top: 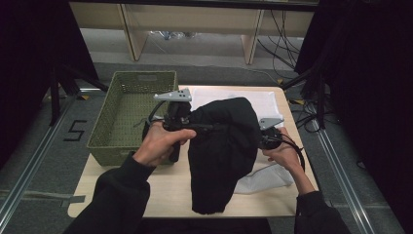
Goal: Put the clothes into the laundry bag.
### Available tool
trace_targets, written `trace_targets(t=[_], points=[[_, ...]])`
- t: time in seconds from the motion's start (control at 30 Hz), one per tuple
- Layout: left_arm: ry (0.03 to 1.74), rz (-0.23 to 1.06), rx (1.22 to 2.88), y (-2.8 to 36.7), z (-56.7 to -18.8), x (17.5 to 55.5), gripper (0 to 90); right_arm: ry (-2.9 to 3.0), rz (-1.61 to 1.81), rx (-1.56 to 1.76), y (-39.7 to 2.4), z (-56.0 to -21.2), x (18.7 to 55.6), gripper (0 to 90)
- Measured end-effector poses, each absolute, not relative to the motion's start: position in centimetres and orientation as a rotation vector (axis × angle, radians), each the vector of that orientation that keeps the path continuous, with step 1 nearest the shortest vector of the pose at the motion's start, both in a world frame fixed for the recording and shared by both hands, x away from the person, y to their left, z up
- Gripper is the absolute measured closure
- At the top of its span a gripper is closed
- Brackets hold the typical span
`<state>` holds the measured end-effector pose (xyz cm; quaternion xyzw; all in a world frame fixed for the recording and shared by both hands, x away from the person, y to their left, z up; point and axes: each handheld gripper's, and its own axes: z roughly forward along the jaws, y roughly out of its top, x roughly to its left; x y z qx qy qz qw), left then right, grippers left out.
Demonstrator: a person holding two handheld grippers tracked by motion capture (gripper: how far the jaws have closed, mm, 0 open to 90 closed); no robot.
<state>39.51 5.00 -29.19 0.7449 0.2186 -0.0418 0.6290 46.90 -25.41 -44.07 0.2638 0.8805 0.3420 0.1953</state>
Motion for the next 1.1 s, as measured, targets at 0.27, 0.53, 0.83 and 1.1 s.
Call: trace_targets(t=[0.27, 0.53, 0.83, 1.1], points=[[0.520, -0.038, 1.825, 2.8, -34.6, 40.2, 63.5, 2.423, 1.009, 0.756, -26.0, -43.6, 47.2, 89.7], [0.561, -0.112, 2.025, -0.5, -42.4, 41.1, 62.8, 2.392, 1.065, 0.787, -26.4, -42.8, 47.2, 89.7], [0.597, -0.175, 2.049, -3.4, -46.1, 42.8, 60.7, 2.386, 1.073, 0.757, -25.8, -42.0, 46.6, 89.8], [0.772, -0.041, 2.057, -2.3, -45.6, 44.9, 60.9, 2.392, 1.087, 0.725, -25.2, -41.0, 45.8, 89.8]])
